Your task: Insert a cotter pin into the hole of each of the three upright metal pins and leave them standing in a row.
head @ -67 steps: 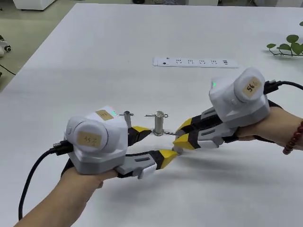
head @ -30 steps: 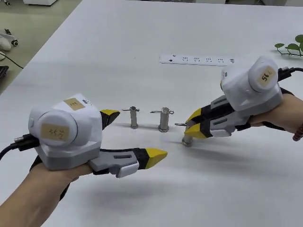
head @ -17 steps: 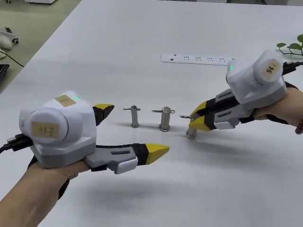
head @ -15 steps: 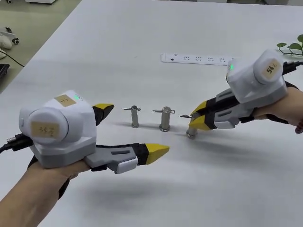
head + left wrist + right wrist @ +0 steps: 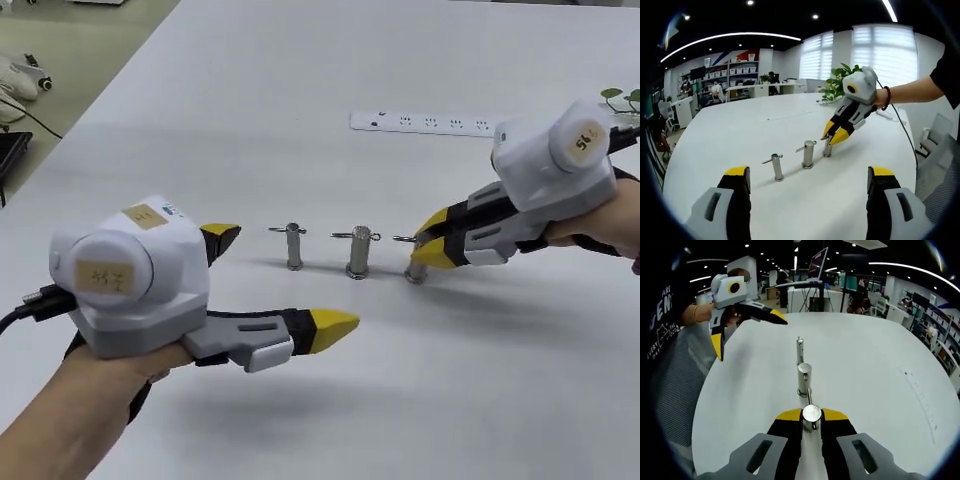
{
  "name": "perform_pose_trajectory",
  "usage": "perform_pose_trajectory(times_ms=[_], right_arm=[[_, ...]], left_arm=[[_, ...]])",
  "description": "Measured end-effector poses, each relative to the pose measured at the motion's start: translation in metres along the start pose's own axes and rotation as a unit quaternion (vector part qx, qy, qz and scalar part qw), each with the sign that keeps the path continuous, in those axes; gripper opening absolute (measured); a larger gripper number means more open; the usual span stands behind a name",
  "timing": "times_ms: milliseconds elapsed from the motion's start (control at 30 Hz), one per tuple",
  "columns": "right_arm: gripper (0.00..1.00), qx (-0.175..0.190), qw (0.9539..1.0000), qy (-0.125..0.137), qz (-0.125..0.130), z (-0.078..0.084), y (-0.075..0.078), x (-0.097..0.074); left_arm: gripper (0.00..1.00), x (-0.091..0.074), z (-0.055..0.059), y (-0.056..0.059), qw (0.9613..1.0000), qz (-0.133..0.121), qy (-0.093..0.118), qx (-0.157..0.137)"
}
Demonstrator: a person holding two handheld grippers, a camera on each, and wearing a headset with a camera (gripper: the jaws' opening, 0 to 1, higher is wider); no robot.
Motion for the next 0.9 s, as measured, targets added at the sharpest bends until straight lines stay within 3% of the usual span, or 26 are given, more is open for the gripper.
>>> perform_pose_trajectory(times_ms=[267,567,700,833,900], right_arm=[[0.09,-0.008,0.9999,0.002,-0.012,0.001,0.005,0.001],[0.10,-0.030,0.9994,0.015,-0.002,-0.005,0.005,-0.003],[0.17,-0.031,0.9995,0.009,0.005,-0.003,0.003,-0.005],[0.25,-0.004,0.9997,0.006,0.022,-0.001,0.001,-0.014],[0.30,0.032,0.9987,0.024,0.032,-0.005,0.000,-0.020]], left_arm=[[0.95,0.001,0.002,-0.002,1.0000,-0.001,-0.003,-0.005],[0.95,0.002,0.005,-0.003,0.9999,-0.002,-0.007,-0.008],[0.95,0.001,0.003,-0.003,0.9999,-0.002,-0.006,-0.009],[0.94,-0.001,0.000,-0.005,0.9999,-0.004,-0.001,-0.013],[0.93,-0.002,-0.002,-0.007,0.9998,-0.006,0.001,-0.019]])
Point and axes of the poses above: the centre of the closed fingertips' face, and the gripper's own axes: x roughly forward along the fingers, y roughly to its right, z roughly out of its underside, the point moved 1 cm from there along -x, roughly backward along the fingers, and after that the axes turned 11 degrees about -y, right-handed, at the moved point
